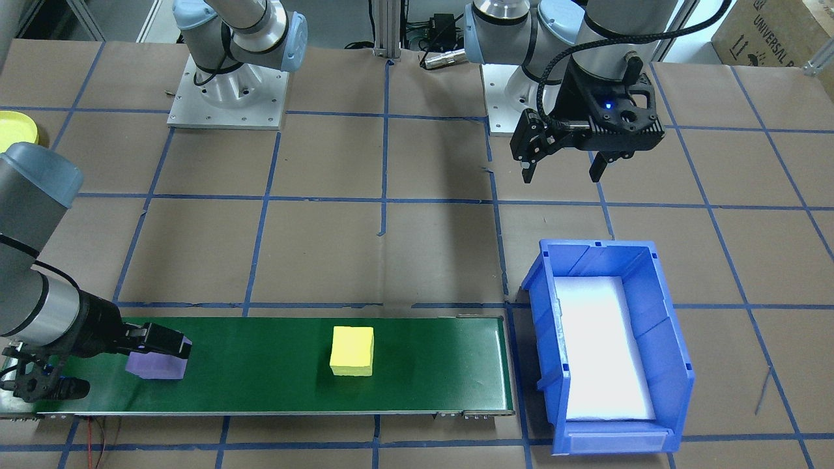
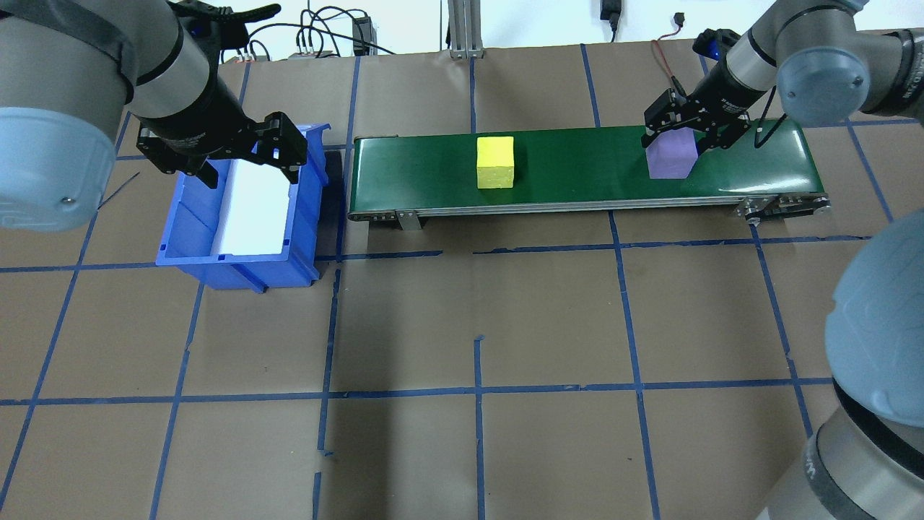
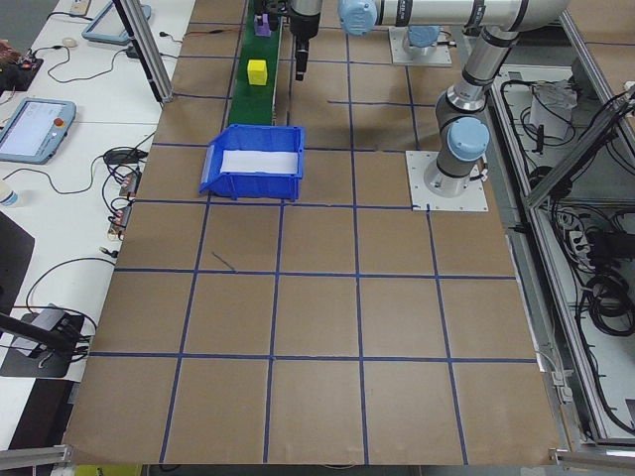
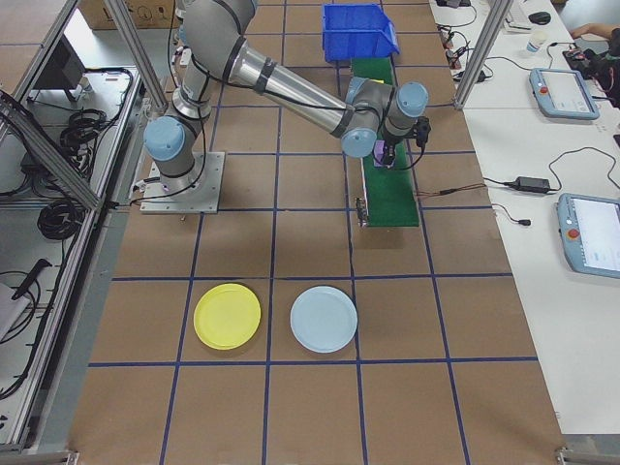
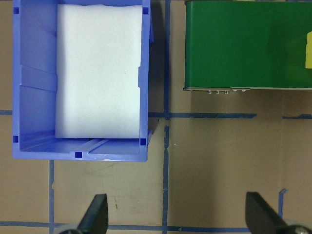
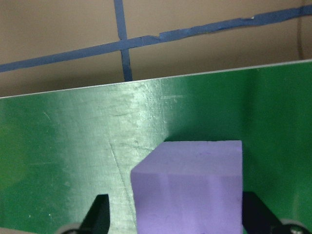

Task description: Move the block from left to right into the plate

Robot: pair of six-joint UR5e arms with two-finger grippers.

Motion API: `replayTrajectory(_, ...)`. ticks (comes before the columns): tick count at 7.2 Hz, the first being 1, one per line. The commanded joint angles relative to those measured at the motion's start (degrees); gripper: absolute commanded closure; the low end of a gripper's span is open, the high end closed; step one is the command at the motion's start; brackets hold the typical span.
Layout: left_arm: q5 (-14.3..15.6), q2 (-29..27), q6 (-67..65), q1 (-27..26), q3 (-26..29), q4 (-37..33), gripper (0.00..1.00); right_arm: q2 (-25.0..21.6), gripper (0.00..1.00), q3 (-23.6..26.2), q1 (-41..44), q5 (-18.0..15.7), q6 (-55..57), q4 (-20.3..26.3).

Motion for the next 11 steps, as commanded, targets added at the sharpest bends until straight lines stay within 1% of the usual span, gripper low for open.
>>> replayTrajectory(1, 0.05, 0.00, 0.07, -0.01, -0.13, -0.07, 0.00, -0.08, 0.25, 0.44, -0.07, -0.89, 0.07, -0.02)
replayTrajectory(2, 0.05, 0.00, 0.07, -0.01, -0.13, -0.07, 0.00, -0.52, 0.43, 0.88, -0.07, -2.90, 0.16, 0.42)
replayTrajectory(3, 0.05, 0.00, 0.07, -0.01, -0.13, -0.07, 0.00, -0.61, 0.59, 0.62, -0.07, -5.70, 0.24, 0.60)
replayTrajectory(4, 0.13, 0.00, 0.07, -0.01, -0.13, -0.07, 0.00, -0.96, 0.67, -0.17, -0.07, -7.90, 0.33, 0.77)
replayTrajectory(5, 0.05, 0.00, 0.07, -0.01, -0.13, -0.07, 0.00, -1.57, 0.69, -1.74, -0.16, -9.75, 0.25, 0.86)
replayTrajectory(6, -0.04, 0.00, 0.07, -0.01, -0.13, -0.07, 0.00, -1.58, 0.69, -3.32, -1.72, -13.60, -0.97, 0.86)
replayTrajectory(7, 0.05, 0.00, 0.07, -0.01, -0.13, -0.07, 0.00, -1.75, 0.69, -4.12, -5.57, -15.47, -3.25, 0.86)
replayTrajectory(9, -0.04, 0.00, 0.07, -0.01, -0.13, -0.07, 0.00, -1.84, 0.69, -3.87, -15.14, -15.57, -16.13, 0.86)
replayTrajectory(10, -0.04, 0.00, 0.07, -0.01, -0.13, -0.07, 0.00, -2.01, 0.70, -2.91, -20.93, -16.01, -22.98, 1.04)
replayTrajectory(11, 0.05, 0.00, 0.07, -0.01, -0.13, -0.07, 0.00, -2.01, 0.70, -2.03, -27.77, -17.40, -31.83, 1.13)
